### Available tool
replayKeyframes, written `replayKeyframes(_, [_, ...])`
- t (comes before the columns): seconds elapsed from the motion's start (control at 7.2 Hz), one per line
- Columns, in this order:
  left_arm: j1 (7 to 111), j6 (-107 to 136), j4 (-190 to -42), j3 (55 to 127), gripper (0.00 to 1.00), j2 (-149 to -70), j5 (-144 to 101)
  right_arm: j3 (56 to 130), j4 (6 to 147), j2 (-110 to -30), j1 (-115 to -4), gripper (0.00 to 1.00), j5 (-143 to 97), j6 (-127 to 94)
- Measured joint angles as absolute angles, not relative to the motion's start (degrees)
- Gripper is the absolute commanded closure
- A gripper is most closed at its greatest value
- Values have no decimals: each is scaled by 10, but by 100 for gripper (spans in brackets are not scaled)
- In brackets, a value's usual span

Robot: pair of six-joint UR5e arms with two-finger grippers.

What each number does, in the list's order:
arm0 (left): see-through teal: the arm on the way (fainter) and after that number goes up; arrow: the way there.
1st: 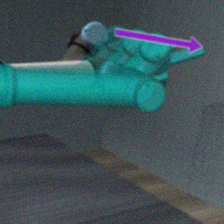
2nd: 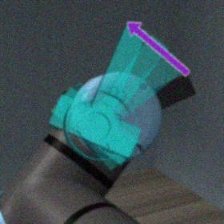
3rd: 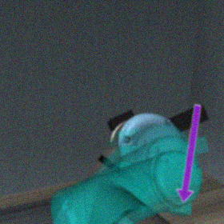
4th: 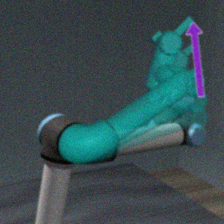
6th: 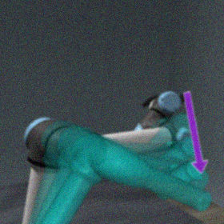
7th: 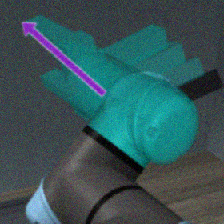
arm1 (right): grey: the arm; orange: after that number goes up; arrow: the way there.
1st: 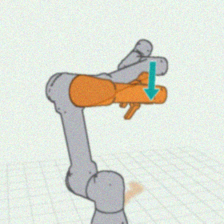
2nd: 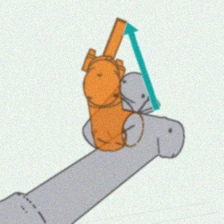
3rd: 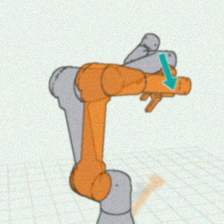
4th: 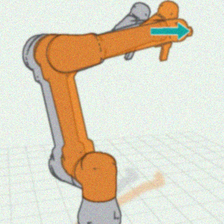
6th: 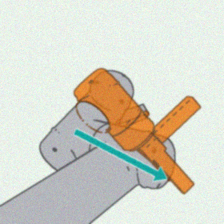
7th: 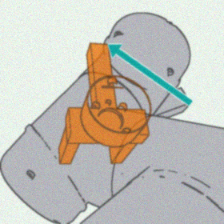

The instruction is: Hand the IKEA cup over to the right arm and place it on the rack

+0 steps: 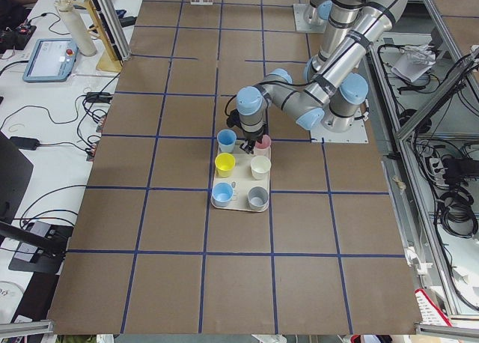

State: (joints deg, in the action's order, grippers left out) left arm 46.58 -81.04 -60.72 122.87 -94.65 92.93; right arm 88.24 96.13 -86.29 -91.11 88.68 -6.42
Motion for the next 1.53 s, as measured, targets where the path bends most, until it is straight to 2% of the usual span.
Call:
replayKeyframes(0.69, [467,-785,-618,1216,100,-927,939,882,962,-862,-911,0,887,-64])
replayKeyframes(0.97, [470,-770,-716,1160,100,-901,931,882,961,-863,-911,0,886,-64])
replayKeyframes(1.25, [489,-697,-882,1080,100,-880,851,882,959,-864,-908,0,883,-64])
replayKeyframes(1.53, [537,-614,-976,1054,100,-865,742,882,955,-863,-903,0,869,-63])
